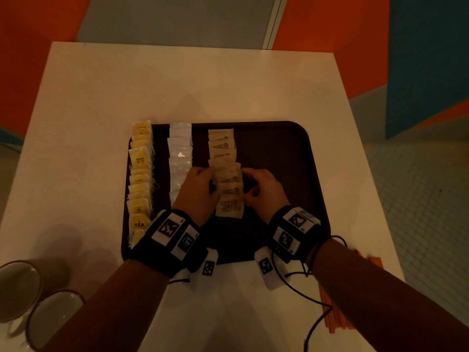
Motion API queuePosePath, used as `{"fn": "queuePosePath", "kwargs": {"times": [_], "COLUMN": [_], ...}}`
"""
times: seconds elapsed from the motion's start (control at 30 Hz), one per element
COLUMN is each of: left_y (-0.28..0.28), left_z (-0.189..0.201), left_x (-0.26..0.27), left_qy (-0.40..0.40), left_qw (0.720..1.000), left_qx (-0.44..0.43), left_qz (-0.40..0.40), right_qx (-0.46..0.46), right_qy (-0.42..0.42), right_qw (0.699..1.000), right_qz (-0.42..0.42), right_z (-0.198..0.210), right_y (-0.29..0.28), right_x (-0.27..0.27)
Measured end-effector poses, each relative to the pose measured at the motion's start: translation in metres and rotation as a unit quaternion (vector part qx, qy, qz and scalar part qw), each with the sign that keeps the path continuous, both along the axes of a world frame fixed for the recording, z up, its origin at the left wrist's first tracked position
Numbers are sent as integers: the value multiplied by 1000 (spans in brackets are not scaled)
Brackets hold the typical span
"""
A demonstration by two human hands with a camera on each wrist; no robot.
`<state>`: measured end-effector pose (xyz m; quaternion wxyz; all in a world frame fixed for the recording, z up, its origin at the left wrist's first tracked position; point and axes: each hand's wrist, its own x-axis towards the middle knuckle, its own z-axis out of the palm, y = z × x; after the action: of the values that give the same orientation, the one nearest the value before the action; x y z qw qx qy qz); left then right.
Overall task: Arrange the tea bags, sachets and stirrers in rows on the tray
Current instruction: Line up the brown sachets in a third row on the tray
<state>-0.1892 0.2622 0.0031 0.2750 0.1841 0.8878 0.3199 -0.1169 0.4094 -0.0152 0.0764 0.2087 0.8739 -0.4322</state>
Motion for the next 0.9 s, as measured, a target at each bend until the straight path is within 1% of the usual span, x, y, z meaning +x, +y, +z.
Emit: {"fn": "queuePosePath", "kwargs": {"times": [0.07,0.17,0.23,0.37,0.43,0.47,0.53,0.6,0.67,0.73,0.83,0.9], "left_y": [7,9,7,1,-2,-3,-4,-3,1,5,6,5], "left_z": [0,-2,-4,-8,-9,-8,-4,1,4,3,0,-2], "left_x": [-3,-5,-2,4,3,2,-3,-7,-10,-13,-13,-10], "left_qy": [-10,-7,-12,-19,-26,-18,2,16,16,11,-10,-20], "left_qw": [1000,998,998,999,999,999,999,999,1000,1000,1000,1000], "left_qx": [-28,-59,-52,-32,-19,-6,25,29,19,2,-27,-16], "left_qz": [3,-16,-21,-32,-31,-32,-26,-18,-15,-19,-12,-10], "right_qx": [16,11,-15,-85,-94,-83,-25,9,13,16,3,-19], "right_qy": [-15,-22,-18,-27,-31,-27,-1,33,35,9,-5,2], "right_qw": [1000,999,1000,995,993,994,998,999,999,999,999,999], "right_qz": [15,24,11,-51,-66,-66,-51,-20,17,38,40,30], "right_z": [1,0,-2,-11,-14,-13,-10,-6,-3,-1,-4,-6], "right_y": [1,-2,-4,-6,-6,-5,-2,-1,0,1,-2,-6], "right_x": [-7,-8,-3,7,9,8,6,1,-5,-10,-12,-10]}}
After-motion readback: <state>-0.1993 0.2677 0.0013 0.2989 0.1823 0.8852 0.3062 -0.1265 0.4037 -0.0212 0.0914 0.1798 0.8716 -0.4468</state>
